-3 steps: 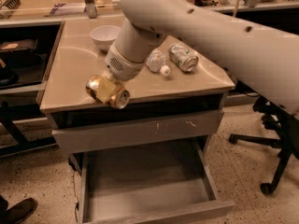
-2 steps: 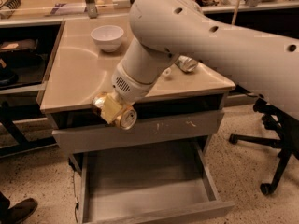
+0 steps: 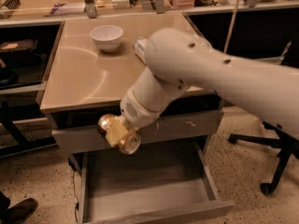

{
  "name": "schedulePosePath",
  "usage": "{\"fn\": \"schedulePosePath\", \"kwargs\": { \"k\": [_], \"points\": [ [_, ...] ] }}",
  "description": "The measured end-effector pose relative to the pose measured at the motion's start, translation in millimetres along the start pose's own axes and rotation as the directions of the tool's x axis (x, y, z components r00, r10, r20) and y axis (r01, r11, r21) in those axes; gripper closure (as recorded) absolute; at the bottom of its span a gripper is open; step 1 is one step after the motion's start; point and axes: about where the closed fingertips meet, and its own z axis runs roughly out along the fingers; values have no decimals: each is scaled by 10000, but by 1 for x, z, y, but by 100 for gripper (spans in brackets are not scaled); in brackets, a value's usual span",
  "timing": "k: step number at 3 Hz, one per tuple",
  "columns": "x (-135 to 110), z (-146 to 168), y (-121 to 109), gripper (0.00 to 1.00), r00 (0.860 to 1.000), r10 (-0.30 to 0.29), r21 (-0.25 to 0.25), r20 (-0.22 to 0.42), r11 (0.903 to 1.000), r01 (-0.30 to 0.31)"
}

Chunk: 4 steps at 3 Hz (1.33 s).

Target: Place orange can into middle drawer

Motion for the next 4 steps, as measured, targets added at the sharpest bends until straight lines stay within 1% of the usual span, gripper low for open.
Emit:
{"fn": "schedulePosePath", "kwargs": {
  "k": [1, 2, 3, 4],
  "points": [
    [58, 56, -7, 100, 9919, 1185, -698, -457, 9901, -1215],
    [105, 112, -15, 100, 9700, 2168, -1435, -1101, 9622, -2313],
    [114, 124, -16, 100, 9645, 2299, -1608, -1297, 9550, -2492],
    [116, 135, -21, 100, 9611, 2430, -1809, -1310, 9473, -2642]
  ]
}}
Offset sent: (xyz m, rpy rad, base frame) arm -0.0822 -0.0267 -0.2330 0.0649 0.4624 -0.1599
